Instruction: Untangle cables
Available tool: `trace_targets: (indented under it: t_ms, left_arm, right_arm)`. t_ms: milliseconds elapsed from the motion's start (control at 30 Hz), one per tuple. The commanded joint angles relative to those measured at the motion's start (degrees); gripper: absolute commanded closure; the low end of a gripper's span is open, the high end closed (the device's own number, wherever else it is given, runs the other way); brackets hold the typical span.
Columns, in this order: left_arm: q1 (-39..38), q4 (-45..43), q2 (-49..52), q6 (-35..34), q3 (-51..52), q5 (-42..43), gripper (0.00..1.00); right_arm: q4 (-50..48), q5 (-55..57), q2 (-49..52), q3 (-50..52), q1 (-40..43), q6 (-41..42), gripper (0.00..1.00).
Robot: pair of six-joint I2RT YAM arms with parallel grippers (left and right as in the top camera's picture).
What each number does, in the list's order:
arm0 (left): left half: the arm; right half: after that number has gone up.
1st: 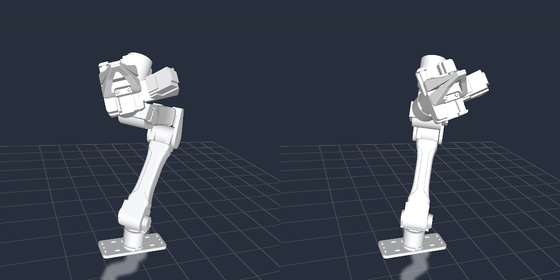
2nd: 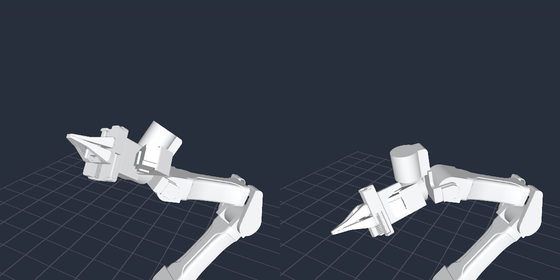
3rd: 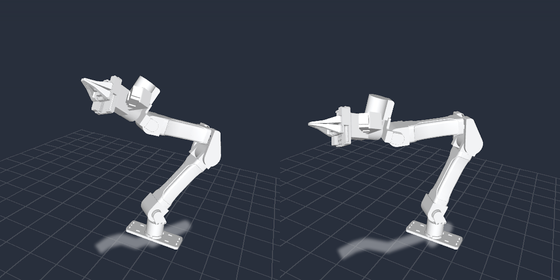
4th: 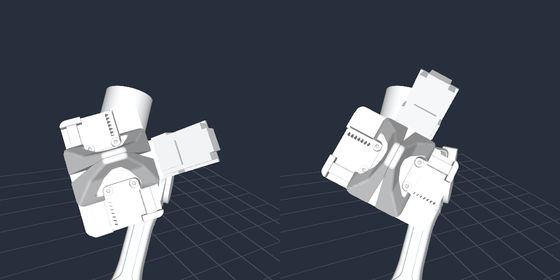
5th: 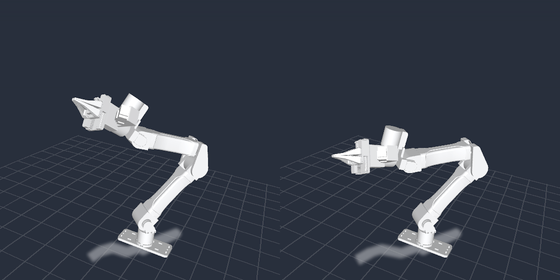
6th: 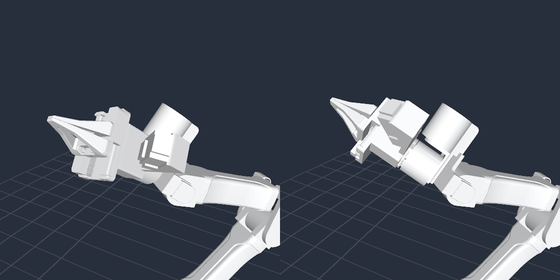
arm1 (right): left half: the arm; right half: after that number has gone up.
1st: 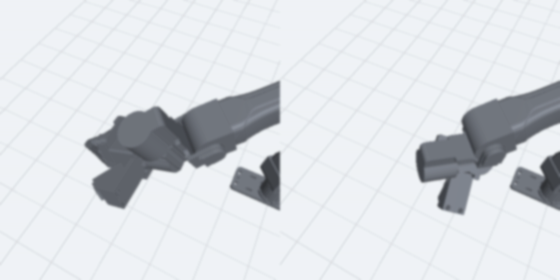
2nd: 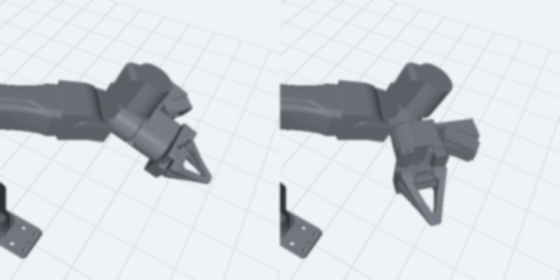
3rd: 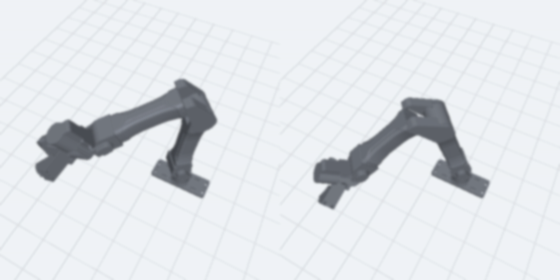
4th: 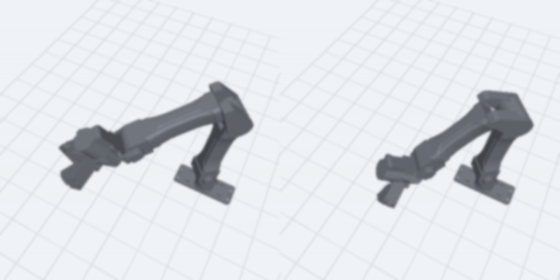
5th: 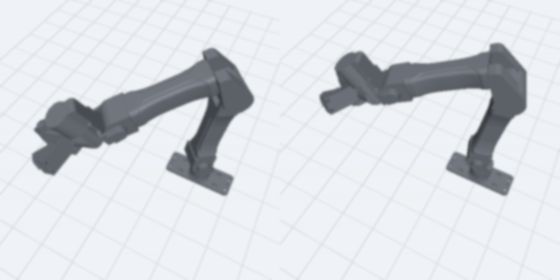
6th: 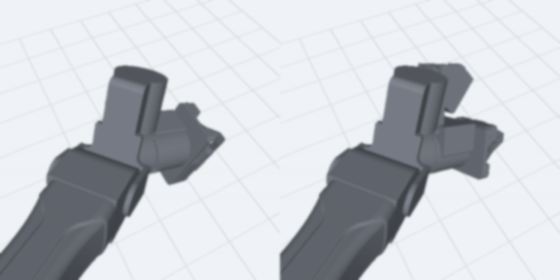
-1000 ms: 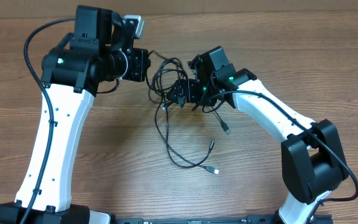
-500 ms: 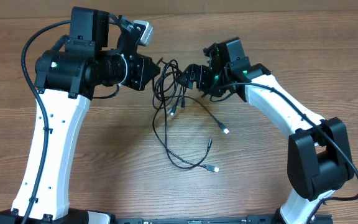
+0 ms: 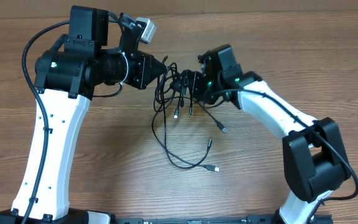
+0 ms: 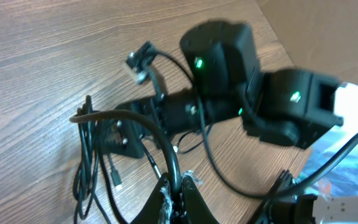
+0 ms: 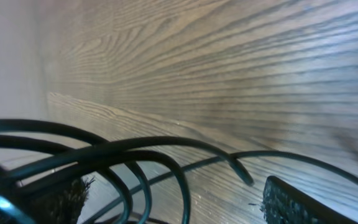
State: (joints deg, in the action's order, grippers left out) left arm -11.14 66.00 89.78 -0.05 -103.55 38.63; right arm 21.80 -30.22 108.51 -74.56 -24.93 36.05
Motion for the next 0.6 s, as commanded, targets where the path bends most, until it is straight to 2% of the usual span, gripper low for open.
trace_targets:
  t_ms: [0, 167, 333, 567]
  left_arm:
    - [0.3, -0.3, -1.5, -1.7, -1.7, 1.9, 0.96]
    - [0.4, -0.4, -1.5, -1.7, -1.7, 7.2, 0.96]
    - [1.6, -1.5, -1.5, -1.7, -1.7, 12.5, 0.96]
    - [7.5, -2.0, -1.5, -1.7, -1.7, 16.5, 0.96]
  right_arm:
    - [-4.8, 1.2, -1.7, 3.4, -1.7, 4.3, 0.11]
    - [-17.1, 4.1, -1.7, 7.8, -3.0, 7.8, 0.1]
    - [-17.6, 19.6, -1.7, 10.1, -6.1, 12.2, 0.12]
    - [-15.2, 35.0, -1.7, 12.2, -9.5, 12.4, 0.08]
